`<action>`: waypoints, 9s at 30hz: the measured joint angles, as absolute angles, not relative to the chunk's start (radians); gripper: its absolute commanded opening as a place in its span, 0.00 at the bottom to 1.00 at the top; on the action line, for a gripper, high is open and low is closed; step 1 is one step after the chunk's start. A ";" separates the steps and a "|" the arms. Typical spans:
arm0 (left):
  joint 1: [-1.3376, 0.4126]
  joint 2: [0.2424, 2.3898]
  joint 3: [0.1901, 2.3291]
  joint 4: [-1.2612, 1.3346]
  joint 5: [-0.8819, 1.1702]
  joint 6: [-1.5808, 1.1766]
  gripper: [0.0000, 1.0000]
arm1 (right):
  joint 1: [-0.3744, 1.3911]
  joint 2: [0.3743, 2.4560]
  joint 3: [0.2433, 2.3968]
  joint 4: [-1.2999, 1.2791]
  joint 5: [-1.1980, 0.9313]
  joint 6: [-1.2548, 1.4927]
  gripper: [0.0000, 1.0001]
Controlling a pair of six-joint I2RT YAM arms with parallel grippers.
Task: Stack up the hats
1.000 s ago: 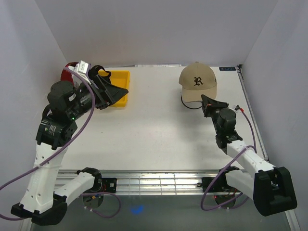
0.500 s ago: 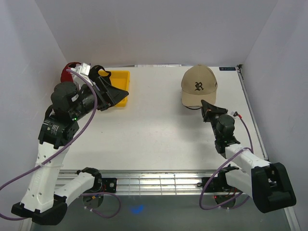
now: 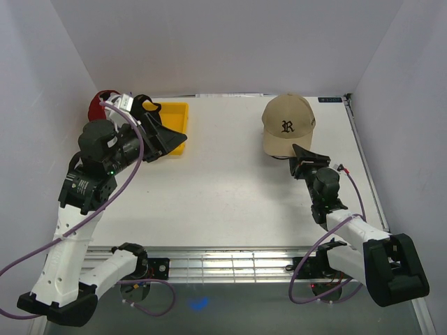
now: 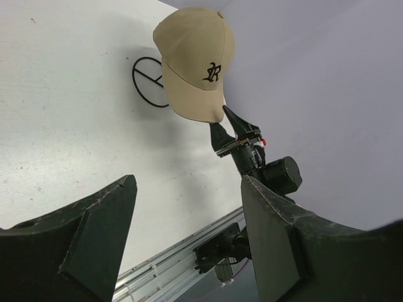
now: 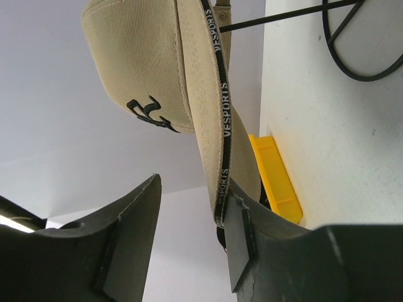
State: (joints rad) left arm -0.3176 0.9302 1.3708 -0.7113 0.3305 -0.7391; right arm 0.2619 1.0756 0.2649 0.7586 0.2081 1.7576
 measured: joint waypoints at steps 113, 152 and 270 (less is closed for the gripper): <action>-0.318 0.862 1.754 -1.133 0.184 -0.726 0.73 | 0.974 2.568 2.292 0.226 0.181 0.403 0.51; -0.318 0.857 1.701 -1.118 0.121 -0.723 0.73 | 0.857 2.464 2.227 0.340 0.152 0.641 0.08; -0.318 0.844 1.517 -1.008 0.323 -0.768 0.72 | 0.363 1.315 0.176 1.293 0.560 1.760 0.08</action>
State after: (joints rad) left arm -0.3183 0.8440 1.5166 -1.0084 0.3225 -0.7677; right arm 0.3630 1.3151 0.1761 1.2934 0.5598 1.7596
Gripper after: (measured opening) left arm 0.721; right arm 0.108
